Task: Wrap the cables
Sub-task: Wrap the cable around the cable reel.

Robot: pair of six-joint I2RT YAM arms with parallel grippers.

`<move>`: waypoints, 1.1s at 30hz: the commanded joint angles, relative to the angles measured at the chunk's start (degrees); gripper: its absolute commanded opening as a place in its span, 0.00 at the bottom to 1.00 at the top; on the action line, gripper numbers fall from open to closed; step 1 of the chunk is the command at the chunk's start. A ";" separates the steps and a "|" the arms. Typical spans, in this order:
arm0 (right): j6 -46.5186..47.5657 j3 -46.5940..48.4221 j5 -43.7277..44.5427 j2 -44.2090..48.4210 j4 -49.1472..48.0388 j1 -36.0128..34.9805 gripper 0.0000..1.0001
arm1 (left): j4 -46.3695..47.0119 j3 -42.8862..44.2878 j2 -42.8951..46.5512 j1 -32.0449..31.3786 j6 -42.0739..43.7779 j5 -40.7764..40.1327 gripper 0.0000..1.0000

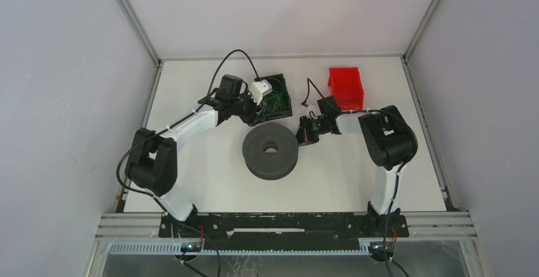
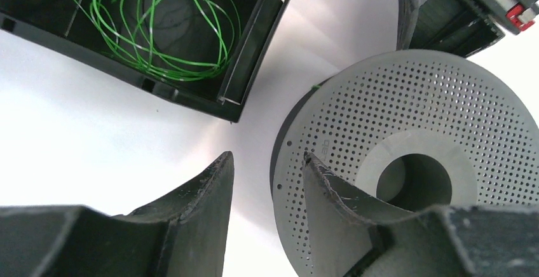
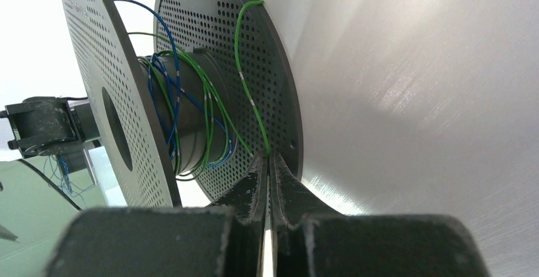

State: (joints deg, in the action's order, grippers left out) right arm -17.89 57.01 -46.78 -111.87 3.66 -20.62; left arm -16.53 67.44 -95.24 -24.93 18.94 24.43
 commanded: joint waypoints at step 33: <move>-0.37 -1.11 0.64 3.59 -1.76 -0.89 0.03 | -6.58 -19.83 17.91 -25.20 24.26 -11.67 1.00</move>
State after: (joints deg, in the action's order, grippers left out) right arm -19.35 56.03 -46.59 -111.33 3.05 -21.47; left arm -24.58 48.49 -77.36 -49.30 40.97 17.15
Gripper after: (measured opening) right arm 0.036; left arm 0.998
